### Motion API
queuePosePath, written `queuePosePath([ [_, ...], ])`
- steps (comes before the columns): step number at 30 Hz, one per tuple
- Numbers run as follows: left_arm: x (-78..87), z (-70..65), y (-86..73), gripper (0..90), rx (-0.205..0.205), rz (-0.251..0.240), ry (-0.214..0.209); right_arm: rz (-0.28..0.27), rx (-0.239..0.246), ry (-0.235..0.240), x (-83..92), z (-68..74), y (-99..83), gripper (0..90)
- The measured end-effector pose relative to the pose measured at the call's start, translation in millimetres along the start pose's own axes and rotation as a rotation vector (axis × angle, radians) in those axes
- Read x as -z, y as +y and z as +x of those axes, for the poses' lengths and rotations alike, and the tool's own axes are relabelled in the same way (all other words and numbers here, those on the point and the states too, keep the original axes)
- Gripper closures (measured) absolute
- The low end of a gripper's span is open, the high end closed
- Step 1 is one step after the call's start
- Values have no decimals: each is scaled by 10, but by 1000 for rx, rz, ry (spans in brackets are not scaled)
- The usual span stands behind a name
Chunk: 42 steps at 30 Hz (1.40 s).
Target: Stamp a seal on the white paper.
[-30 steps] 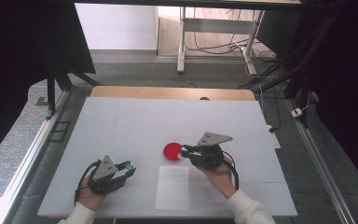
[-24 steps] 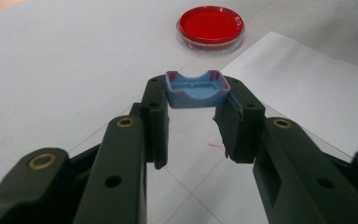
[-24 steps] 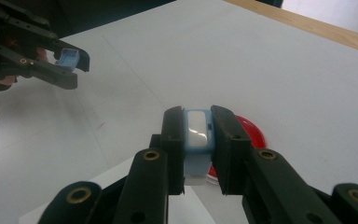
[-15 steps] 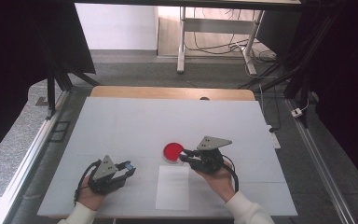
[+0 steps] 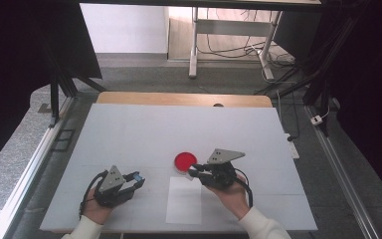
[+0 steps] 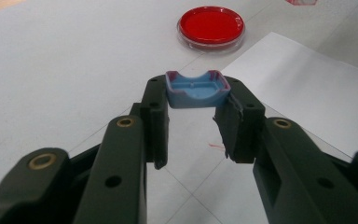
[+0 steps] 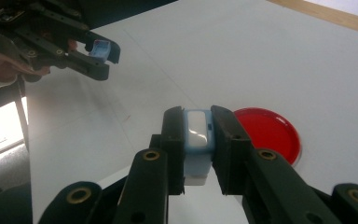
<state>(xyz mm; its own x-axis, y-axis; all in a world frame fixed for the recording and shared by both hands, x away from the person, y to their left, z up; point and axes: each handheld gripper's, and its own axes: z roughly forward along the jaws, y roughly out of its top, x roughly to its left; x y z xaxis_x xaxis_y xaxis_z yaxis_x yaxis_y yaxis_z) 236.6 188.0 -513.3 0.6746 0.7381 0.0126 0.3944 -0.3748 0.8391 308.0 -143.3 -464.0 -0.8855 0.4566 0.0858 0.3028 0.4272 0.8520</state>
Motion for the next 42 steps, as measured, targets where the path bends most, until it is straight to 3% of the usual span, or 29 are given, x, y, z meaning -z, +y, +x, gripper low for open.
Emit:
queuePosePath([
  [22, -1, 3, -4, 649, 3, 1, -4, 84, 30, 57, -123, 178, -166, 747],
  [42, -3, -1, -5, 649, -2, 1, -5, 139, 58, 46, -266, 229, -297, 748],
])
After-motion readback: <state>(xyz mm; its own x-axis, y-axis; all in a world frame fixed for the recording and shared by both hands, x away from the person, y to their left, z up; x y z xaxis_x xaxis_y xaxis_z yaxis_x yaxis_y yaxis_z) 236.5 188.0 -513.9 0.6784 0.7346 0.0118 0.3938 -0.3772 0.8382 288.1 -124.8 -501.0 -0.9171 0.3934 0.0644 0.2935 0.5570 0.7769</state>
